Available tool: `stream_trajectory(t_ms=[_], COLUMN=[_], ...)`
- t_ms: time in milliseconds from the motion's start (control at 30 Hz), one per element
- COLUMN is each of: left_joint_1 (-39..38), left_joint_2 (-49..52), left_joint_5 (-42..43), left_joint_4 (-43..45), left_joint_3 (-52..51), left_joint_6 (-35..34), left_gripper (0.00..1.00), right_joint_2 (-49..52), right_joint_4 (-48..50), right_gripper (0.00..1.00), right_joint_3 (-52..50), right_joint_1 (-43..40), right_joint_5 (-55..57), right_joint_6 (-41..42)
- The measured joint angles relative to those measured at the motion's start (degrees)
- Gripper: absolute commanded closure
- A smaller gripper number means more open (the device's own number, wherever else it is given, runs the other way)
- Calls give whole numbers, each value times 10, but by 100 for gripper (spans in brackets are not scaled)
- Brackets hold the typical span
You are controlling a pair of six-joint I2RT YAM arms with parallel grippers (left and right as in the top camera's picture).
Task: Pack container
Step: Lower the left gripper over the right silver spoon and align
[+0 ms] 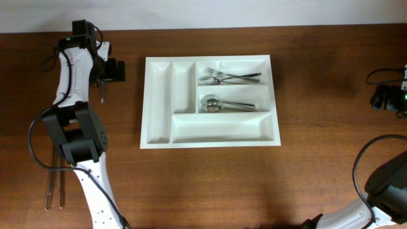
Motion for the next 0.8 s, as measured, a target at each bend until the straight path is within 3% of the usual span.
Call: stream_trajectory(t_ms=[800], left_joint_1=[24], left_joint_2=[14], left_joint_5=[6], left_joint_4=[5], left_joint_3=[0], left_joint_6=[-8], left_gripper=[1], right_joint_2=[0], right_joint_4=[0], right_gripper=[1], right_joint_3=[0], right_joint_1=[0], right_joint_5=[0], right_joint_6=[0])
